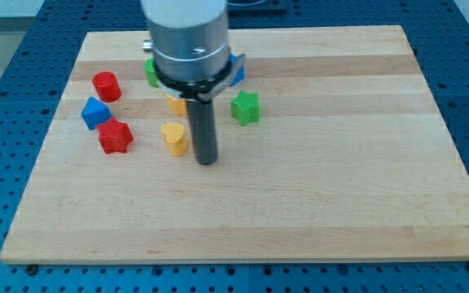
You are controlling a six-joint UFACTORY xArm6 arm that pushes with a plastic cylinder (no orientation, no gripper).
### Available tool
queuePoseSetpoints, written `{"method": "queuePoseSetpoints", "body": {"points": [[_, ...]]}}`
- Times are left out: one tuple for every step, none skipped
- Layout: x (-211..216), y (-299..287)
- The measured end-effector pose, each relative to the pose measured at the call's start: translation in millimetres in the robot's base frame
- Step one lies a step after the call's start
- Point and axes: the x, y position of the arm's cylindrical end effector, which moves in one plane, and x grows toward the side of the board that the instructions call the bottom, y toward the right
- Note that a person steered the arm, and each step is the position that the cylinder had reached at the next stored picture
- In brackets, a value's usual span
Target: Move your arm closer to the red star
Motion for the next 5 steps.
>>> {"method": "queuePoseSetpoints", "body": {"points": [[7,-49],[7,-107],[7,-147],[7,-157],[-5,-161]]}}
